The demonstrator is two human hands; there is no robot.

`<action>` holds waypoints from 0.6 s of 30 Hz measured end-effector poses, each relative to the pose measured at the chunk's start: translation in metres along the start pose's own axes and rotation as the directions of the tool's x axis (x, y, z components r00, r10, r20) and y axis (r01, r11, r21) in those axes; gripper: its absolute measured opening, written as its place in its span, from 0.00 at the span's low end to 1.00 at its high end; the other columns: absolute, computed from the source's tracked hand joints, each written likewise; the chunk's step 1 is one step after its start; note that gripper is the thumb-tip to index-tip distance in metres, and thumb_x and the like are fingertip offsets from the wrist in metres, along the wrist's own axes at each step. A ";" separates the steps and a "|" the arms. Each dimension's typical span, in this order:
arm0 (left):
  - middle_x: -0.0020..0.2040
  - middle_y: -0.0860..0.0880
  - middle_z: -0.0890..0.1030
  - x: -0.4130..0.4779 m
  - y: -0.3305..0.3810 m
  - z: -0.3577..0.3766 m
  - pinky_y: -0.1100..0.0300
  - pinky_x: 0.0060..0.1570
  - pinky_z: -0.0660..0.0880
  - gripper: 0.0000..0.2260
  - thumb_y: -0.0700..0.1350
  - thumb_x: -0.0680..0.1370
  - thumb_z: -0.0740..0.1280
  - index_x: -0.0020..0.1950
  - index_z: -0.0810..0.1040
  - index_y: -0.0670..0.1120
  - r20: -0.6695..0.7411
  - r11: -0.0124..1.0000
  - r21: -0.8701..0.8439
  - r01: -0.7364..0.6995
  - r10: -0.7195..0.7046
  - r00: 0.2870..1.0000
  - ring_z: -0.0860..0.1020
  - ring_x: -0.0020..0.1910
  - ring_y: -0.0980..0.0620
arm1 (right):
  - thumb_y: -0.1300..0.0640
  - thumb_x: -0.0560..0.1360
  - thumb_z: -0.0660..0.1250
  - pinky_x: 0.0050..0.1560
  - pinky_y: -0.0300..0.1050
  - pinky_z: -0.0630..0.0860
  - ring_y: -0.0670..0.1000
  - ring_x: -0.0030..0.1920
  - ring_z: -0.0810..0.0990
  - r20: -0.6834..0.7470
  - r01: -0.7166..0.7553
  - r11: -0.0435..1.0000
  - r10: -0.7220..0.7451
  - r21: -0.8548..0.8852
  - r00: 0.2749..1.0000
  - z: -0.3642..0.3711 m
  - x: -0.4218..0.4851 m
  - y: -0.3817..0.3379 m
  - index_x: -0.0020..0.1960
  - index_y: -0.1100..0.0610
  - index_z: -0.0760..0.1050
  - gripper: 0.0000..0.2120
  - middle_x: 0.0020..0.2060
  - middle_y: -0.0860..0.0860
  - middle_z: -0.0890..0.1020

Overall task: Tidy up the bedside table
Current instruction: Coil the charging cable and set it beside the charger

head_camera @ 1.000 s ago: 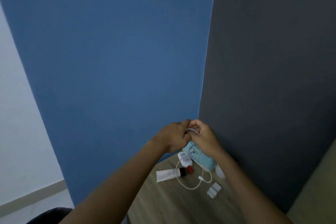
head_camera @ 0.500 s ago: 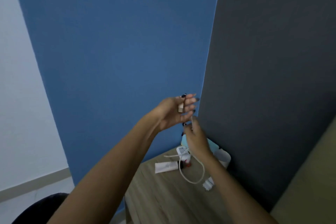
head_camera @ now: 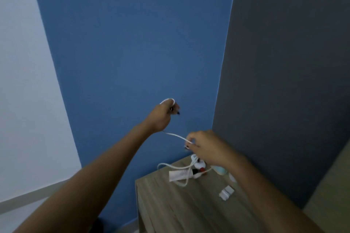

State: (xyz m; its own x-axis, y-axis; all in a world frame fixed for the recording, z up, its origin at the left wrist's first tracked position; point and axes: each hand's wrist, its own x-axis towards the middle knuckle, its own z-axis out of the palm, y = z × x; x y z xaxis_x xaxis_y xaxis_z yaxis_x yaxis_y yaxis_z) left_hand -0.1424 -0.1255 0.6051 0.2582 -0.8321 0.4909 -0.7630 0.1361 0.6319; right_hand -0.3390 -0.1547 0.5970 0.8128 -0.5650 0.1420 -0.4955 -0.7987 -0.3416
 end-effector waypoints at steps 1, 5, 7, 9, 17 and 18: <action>0.45 0.43 0.79 -0.005 -0.003 -0.006 0.57 0.49 0.74 0.15 0.34 0.73 0.51 0.50 0.76 0.37 0.081 0.984 0.176 -0.012 -0.003 0.997 0.76 0.42 0.49 | 0.52 0.77 0.63 0.38 0.46 0.74 0.53 0.39 0.80 0.013 -0.018 0.999 0.018 -0.040 1.000 -0.012 -0.001 0.006 0.46 0.50 0.81 0.08 0.36 0.50 0.81; 0.45 0.43 0.78 -0.031 0.012 -0.015 0.60 0.44 0.66 0.13 0.40 0.80 0.54 0.52 0.79 0.42 0.332 0.919 0.393 -0.026 -0.115 0.936 0.75 0.43 0.47 | 0.51 0.76 0.65 0.32 0.44 0.69 0.48 0.31 0.75 -0.144 -0.076 0.997 0.070 -0.031 0.987 -0.051 0.005 0.035 0.40 0.51 0.81 0.09 0.27 0.47 0.77; 0.36 0.48 0.74 -0.042 0.029 -0.014 0.60 0.40 0.66 0.20 0.50 0.82 0.52 0.43 0.81 0.45 0.372 0.966 0.246 0.079 -0.170 0.912 0.72 0.35 0.53 | 0.50 0.76 0.65 0.30 0.43 0.68 0.46 0.28 0.75 -0.265 -0.073 0.997 0.071 0.003 0.962 -0.061 0.012 0.047 0.38 0.51 0.80 0.10 0.28 0.47 0.81; 0.29 0.52 0.69 -0.049 0.041 -0.012 0.61 0.32 0.63 0.21 0.56 0.79 0.54 0.35 0.77 0.47 0.452 0.976 -0.004 0.220 -0.194 0.871 0.66 0.27 0.56 | 0.52 0.77 0.63 0.30 0.42 0.69 0.43 0.28 0.76 -0.351 -0.071 0.996 0.087 0.057 0.932 -0.058 0.021 0.051 0.39 0.50 0.80 0.10 0.31 0.46 0.83; 0.40 0.49 0.85 -0.016 0.082 0.004 0.68 0.38 0.79 0.13 0.39 0.82 0.55 0.51 0.79 0.40 0.330 0.348 -0.879 0.326 -0.049 0.943 0.83 0.36 0.57 | 0.49 0.80 0.52 0.44 0.52 0.77 0.60 0.43 0.80 -0.396 -0.119 0.987 0.152 0.107 0.905 0.022 0.042 0.012 0.49 0.57 0.74 0.16 0.41 0.59 0.82; 0.45 0.48 0.86 -0.008 0.082 0.004 0.68 0.43 0.79 0.12 0.38 0.82 0.55 0.54 0.79 0.40 0.268 0.296 -0.915 0.275 -0.065 0.961 0.84 0.42 0.57 | 0.48 0.80 0.52 0.43 0.51 0.76 0.59 0.43 0.80 -0.397 -0.073 0.996 0.091 0.059 0.913 0.033 0.039 -0.002 0.49 0.57 0.74 0.17 0.40 0.58 0.81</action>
State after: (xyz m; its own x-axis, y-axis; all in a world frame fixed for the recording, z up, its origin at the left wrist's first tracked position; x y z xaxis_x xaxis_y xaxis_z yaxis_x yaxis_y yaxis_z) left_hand -0.2092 -0.1100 0.6508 0.1390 -0.9528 0.2699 0.3868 0.3031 0.8709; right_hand -0.2963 -0.1687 0.5724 0.5754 -0.6708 0.4678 -0.5348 -0.7414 -0.4054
